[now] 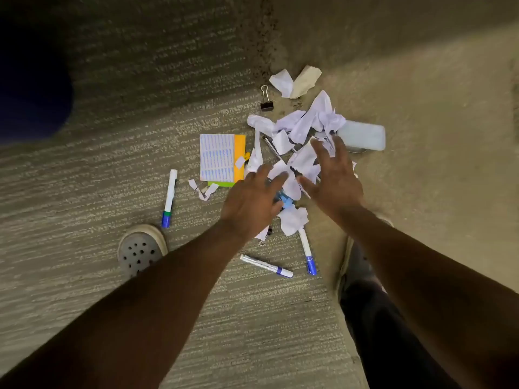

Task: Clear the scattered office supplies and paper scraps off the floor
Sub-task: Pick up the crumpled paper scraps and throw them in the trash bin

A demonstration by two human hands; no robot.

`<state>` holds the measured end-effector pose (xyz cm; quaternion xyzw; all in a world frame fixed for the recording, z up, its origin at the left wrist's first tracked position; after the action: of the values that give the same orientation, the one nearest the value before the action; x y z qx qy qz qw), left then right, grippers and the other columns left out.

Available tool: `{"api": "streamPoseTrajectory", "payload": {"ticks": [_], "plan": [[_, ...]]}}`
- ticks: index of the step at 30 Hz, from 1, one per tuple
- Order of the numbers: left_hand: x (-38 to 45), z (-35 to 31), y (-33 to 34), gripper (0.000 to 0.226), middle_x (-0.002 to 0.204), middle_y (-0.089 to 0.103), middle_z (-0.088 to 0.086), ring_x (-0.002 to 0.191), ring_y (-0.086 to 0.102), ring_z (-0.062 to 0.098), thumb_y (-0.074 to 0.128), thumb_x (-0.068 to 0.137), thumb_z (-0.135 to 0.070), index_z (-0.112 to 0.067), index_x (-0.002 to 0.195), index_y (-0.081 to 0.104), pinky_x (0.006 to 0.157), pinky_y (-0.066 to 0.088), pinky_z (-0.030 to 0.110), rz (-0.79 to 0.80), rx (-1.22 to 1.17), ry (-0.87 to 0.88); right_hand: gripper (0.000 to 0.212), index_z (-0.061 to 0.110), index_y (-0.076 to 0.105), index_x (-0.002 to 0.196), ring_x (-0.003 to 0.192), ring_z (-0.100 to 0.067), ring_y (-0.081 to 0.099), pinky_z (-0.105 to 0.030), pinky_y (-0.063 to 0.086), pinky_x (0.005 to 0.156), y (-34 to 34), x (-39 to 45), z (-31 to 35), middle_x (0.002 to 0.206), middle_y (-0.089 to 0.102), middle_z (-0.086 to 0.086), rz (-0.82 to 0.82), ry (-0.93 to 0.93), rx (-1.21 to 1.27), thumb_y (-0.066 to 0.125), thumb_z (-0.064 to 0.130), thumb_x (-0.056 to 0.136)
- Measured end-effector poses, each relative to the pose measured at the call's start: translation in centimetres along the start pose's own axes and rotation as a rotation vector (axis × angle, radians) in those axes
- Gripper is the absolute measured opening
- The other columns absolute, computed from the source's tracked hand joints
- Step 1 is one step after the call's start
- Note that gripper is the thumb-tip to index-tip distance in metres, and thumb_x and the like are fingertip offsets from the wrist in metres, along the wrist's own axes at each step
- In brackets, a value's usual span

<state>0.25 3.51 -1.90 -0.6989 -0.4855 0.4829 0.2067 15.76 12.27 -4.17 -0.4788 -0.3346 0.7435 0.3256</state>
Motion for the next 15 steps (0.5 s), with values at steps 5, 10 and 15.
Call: {"api": "streamPoseTrajectory", "payload": {"ticks": [5, 10, 15], "plan": [[3.7, -3.0, 2.5, 0.050, 0.141, 0.041, 0.010, 0.114, 0.053, 0.032, 0.070, 0.082, -0.042, -0.022, 0.124, 0.053, 0.081, 0.050, 0.043, 0.066, 0.021, -0.147, 0.066, 0.034, 0.040, 0.135, 0.132, -0.035, 0.035, -0.043, 0.051, 0.085, 1.1, 2.8, 0.8, 0.154, 0.019, -0.010, 0.011, -0.045, -0.084, 0.075, 0.032, 0.078], [3.9, -3.5, 3.5, 0.027, 0.126, 0.050, 0.016, 0.110, 0.052, 0.036, 0.048, 0.092, -0.004, -0.008, 0.118, 0.056, 0.083, 0.048, 0.048, 0.027, -0.094, -0.222, 0.058, 0.024, 0.049, 0.130, 0.121, -0.033, 0.041, -0.040, 0.050, 0.085, 1.6, 2.9, 1.0, 0.137, 0.037, -0.011, 0.050, -0.058, -0.021, 0.072, 0.016, 0.078], [2.6, -3.6, 3.8, 0.029, 0.114, 0.058, 0.017, 0.104, 0.056, 0.033, 0.047, 0.085, 0.008, -0.001, 0.109, 0.060, 0.078, 0.041, 0.035, 0.033, -0.230, -0.153, 0.026, 0.002, 0.059, 0.111, 0.104, -0.036, 0.054, -0.039, 0.047, 0.080, 1.0, 3.2, 0.5, 0.123, 0.051, -0.017, 0.092, -0.056, -0.092, 0.054, -0.001, 0.085]]}}
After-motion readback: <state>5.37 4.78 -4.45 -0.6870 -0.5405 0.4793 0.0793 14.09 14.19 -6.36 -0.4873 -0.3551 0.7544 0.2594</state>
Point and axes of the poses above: each hand's wrist, its own x-axis towards the middle knuckle, its own y-axis out of the palm, z = x × y, the point moved 4 cm from there along x, towards the middle knuckle
